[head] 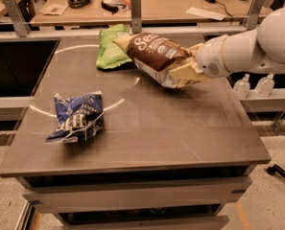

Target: Move brown chip bag near green rice chip bag

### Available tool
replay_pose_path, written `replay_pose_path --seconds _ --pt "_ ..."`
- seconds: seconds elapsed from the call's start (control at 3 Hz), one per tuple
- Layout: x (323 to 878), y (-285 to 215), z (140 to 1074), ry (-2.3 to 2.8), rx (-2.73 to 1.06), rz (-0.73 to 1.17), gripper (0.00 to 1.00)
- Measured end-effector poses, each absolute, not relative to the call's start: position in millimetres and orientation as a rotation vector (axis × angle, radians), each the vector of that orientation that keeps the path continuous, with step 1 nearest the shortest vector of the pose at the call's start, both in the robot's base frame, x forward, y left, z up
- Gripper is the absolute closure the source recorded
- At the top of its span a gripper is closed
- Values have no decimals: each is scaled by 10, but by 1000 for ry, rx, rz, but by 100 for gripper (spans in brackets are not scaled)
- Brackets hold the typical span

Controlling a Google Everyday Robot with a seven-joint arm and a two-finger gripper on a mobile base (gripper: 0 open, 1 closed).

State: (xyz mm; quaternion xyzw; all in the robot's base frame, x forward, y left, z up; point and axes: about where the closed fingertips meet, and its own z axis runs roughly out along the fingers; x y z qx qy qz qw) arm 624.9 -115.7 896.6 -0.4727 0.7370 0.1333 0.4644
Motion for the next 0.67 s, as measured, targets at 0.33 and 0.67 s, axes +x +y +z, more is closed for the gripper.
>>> replay_pose_path --seconds 0.33,0.67 --pt "6479 -879 8949 1769 -1192 334 100" --pt "6661 -634 8864 1772 -1208 318 95"
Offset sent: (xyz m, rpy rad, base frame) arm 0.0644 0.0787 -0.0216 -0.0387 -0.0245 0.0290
